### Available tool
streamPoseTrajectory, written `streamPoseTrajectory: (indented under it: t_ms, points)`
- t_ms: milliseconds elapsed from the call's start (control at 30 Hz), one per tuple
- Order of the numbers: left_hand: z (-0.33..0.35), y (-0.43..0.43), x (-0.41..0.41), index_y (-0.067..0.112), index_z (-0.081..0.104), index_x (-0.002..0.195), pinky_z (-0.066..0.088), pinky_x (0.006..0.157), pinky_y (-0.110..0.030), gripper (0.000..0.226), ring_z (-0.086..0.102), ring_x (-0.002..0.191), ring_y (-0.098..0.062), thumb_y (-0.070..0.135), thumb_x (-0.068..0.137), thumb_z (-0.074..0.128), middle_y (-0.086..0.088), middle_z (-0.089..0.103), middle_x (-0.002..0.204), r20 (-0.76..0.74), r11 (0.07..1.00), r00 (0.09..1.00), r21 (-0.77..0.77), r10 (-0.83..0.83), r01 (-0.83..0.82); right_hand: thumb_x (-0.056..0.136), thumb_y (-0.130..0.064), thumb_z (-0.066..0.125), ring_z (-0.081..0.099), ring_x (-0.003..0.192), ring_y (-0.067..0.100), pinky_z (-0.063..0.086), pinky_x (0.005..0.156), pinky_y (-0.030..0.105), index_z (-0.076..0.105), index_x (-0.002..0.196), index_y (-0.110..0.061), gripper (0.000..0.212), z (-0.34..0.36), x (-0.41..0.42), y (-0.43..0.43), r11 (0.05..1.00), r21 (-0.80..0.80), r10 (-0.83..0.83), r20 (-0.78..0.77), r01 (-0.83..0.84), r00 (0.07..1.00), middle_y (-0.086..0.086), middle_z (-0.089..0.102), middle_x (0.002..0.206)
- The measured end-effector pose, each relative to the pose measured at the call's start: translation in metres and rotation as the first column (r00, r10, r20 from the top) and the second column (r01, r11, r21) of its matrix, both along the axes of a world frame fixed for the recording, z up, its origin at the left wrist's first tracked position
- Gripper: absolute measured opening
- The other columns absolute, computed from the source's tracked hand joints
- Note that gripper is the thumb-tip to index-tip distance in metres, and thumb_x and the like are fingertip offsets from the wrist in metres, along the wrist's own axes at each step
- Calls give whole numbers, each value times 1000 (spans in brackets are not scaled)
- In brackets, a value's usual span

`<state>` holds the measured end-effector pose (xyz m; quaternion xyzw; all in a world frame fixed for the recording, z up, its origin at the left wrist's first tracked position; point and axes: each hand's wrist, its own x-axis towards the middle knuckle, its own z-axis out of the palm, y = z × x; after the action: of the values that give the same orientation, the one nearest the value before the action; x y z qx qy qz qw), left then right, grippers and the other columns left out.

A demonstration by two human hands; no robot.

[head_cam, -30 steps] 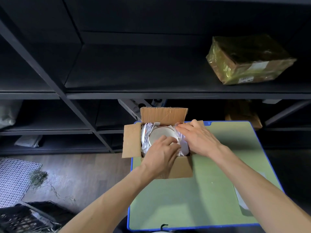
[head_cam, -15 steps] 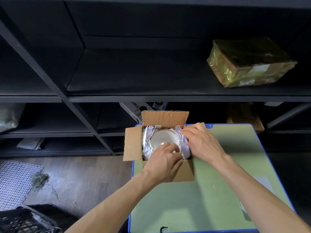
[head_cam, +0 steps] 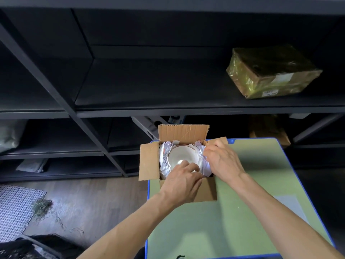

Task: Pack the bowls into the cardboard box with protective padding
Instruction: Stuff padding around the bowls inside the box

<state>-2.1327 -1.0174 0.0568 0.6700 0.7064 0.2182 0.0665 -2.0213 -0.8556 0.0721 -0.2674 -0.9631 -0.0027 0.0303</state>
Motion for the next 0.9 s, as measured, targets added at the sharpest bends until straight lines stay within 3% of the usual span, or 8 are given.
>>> streamPoseTrajectory:
  t_ms: [267, 433, 633, 767, 900]
  points:
    - [2, -4, -1, 25, 72, 100, 46, 67, -36, 33, 49, 76, -23, 34, 97, 40, 6, 63, 100, -37, 999, 999, -7, -31, 31, 59, -2, 73, 59, 79, 33, 53, 59, 45, 60, 74, -11, 22, 11, -4, -13, 998, 55, 29, -4, -28, 1000, 7, 62, 78]
    - [8, -16, -11, 27, 62, 117, 45, 71, -37, 27, 51, 85, -22, 33, 97, 45, 7, 63, 104, 3, 999, 1000, 31, -17, 17, 59, 0, 70, 55, 79, 30, 50, 59, 42, 59, 76, -13, 24, 13, 5, -23, 998, 65, 11, -27, -9, 1000, 4, 60, 80]
    - [18, -41, -56, 19, 68, 116, 47, 78, -37, 28, 55, 102, -23, 27, 96, 50, 2, 63, 116, -48, 977, 980, 102, 193, -187, 78, -8, 72, 56, 91, 28, 53, 74, 38, 71, 96, -13, 19, 16, 12, -38, 1000, 23, 4, -199, 0, 980, 1, 66, 103]
    - [14, -53, -77, 28, 62, 118, 44, 72, -34, 32, 49, 111, -21, 45, 95, 47, 5, 52, 129, -136, 959, 955, -66, 265, -276, 81, -22, 77, 58, 104, 22, 55, 72, 33, 73, 107, -19, 27, 9, 7, -58, 999, -50, -16, -169, 7, 985, -5, 66, 118]
    - [10, -53, -72, 25, 59, 120, 48, 74, -38, 33, 48, 113, -24, 44, 94, 52, 2, 49, 135, -129, 957, 953, -63, 272, -282, 88, -21, 70, 60, 103, 20, 55, 73, 32, 72, 101, -20, 13, 8, -6, -73, 988, -116, 84, -128, -99, 988, -7, 68, 108]
